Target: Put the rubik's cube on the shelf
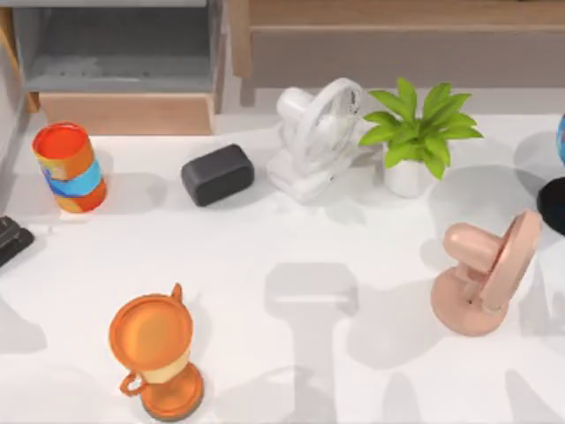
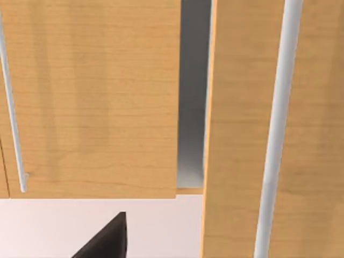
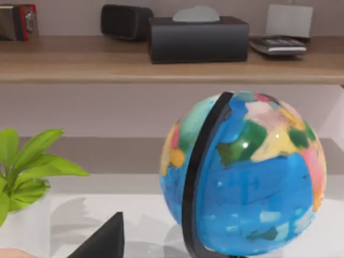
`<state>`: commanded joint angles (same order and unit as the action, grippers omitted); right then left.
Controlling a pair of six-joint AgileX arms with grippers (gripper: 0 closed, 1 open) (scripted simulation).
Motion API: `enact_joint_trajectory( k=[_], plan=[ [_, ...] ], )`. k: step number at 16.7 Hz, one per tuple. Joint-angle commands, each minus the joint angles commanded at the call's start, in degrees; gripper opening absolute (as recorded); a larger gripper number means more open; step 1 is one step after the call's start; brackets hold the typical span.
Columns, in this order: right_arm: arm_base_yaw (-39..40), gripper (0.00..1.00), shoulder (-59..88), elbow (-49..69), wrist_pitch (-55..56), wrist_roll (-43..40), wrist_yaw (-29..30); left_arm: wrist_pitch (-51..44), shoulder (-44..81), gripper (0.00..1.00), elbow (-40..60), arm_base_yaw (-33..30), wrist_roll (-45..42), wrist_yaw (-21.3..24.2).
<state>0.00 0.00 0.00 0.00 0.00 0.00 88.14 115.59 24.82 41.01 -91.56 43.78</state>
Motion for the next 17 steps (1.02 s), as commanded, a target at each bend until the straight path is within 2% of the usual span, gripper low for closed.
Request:
enact_joint_trajectory(
  k=[6,9,13,17],
  plan=[
    [0.0,1.0,0.0,0.0,0.0,0.0,0.0,-0.3,0.1,1.0,0.1,0.5,-0.1,0.0],
    [0.0,1.0,0.0,0.0,0.0,0.0,0.0,-5.2,0.9,1.0,4.6,3.2,-0.4,-3.0],
    [0.0,1.0,0.0,0.0,0.0,0.0,0.0,-19.6,3.6,1.0,16.6,7.8,1.2,-10.1],
    [0.0,1.0,0.0,0.0,0.0,0.0,0.0,-40.6,6.7,1.0,33.5,9.2,6.8,-17.8]
  ],
)
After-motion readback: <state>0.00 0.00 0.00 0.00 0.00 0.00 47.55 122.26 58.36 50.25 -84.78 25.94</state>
